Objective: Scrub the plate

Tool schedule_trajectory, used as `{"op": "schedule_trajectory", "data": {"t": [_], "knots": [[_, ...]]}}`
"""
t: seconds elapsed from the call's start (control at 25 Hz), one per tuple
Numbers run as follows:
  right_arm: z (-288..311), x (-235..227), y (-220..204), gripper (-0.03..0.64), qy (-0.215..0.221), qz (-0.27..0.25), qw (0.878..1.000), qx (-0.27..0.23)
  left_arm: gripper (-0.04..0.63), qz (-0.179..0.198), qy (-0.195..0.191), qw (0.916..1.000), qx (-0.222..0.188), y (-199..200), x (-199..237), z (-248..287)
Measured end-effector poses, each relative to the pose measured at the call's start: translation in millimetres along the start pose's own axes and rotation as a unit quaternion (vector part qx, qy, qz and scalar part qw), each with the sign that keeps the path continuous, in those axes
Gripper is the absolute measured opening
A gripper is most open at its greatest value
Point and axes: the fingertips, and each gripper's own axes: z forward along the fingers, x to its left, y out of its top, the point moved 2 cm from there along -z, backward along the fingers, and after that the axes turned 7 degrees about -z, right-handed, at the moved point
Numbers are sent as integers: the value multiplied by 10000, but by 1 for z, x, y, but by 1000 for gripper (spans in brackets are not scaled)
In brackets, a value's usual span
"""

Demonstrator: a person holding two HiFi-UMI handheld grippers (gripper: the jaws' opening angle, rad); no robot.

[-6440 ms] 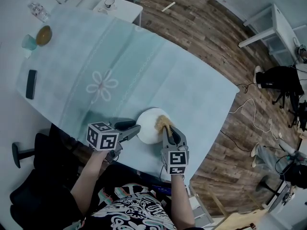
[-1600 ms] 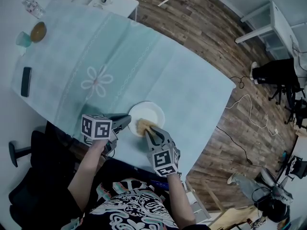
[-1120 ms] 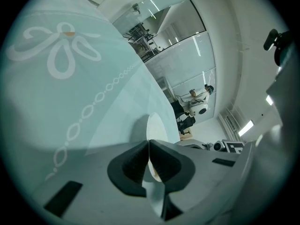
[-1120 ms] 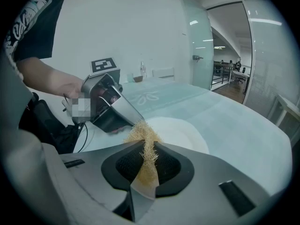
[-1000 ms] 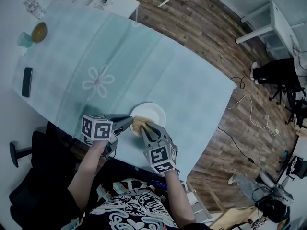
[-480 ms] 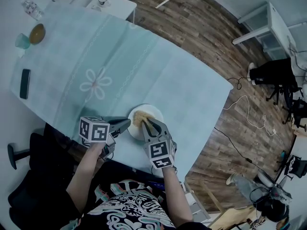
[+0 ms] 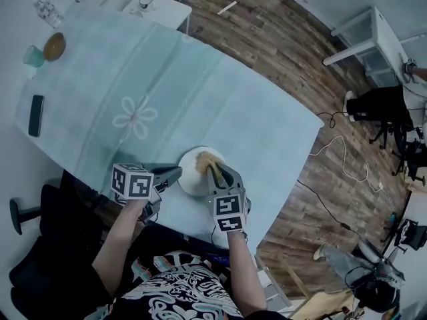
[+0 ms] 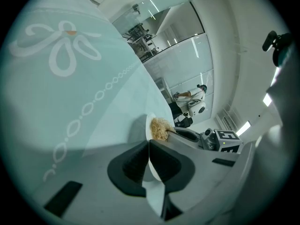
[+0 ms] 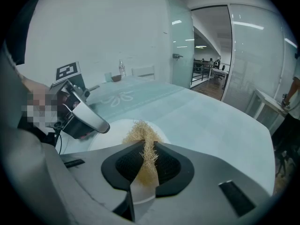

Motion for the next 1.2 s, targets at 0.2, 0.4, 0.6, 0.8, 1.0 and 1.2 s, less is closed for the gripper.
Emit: {"op": "schedule_trajectory", "data": {"t": [0.2, 0.4, 0.6, 0.8, 1.0, 1.2], "knots": [[-5, -10, -5, 64, -203, 129, 9997, 23, 5, 50, 23, 10000, -69, 2, -3, -1], [-12, -14, -12, 64, -326, 174, 9993, 67, 5, 52, 49, 9999, -121, 2, -1, -1], [-13, -16, -17, 64, -388, 215, 9990, 82, 5, 41, 20, 10000, -80, 0, 1, -1], [-12, -12, -15, 64, -349, 189, 9992, 80, 5, 33, 33, 10000, -41, -3, -1, 0], [-8, -9, -12, 64, -358, 148, 9992, 92, 7, 156, 166, 9997, -8, -2, 3, 0], [-6, -4, -10, 64, -250, 129, 9996, 58, 8, 218, 192, 9996, -11, -4, 1, 0]]}}
